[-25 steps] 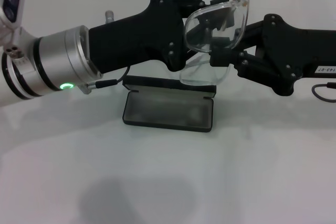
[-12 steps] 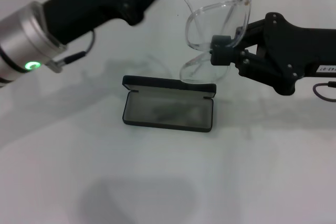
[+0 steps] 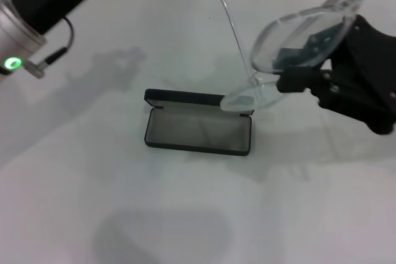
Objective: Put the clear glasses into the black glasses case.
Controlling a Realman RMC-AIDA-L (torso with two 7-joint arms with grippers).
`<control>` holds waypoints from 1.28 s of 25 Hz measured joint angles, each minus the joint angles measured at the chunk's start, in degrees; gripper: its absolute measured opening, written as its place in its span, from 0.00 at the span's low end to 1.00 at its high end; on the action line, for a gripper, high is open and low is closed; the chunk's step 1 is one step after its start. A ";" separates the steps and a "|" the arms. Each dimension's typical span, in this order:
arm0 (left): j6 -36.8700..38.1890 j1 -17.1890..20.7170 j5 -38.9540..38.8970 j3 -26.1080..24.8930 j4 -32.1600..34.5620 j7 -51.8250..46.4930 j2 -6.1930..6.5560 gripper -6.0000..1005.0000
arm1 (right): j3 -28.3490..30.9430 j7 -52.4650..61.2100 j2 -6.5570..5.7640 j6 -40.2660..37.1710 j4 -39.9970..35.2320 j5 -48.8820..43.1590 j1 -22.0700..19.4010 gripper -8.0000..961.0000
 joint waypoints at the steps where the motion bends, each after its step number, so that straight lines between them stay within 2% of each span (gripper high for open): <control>1: -0.24 -0.32 0.11 0.62 -0.55 0.00 0.01 0.17 | -0.08 -0.24 0.00 -0.83 0.00 0.47 0.07 0.10; 6: 0.11 -1.56 0.01 8.73 -1.09 0.00 -0.16 0.18 | -0.47 -0.39 0.22 -1.68 -0.08 0.77 1.10 0.10; 12: 4.30 -2.42 -0.43 13.61 -0.62 0.13 -0.26 0.18 | -0.57 -0.40 0.26 0.77 0.49 0.80 1.72 0.10; 19: 9.99 -2.26 -3.16 14.46 -0.34 0.30 -0.41 0.18 | -1.77 -0.75 0.22 4.87 0.72 0.48 1.32 0.10; 32: 11.24 -2.28 -3.25 16.25 -0.26 0.03 -0.39 0.18 | -1.82 -1.28 0.08 6.46 2.30 0.44 1.57 0.10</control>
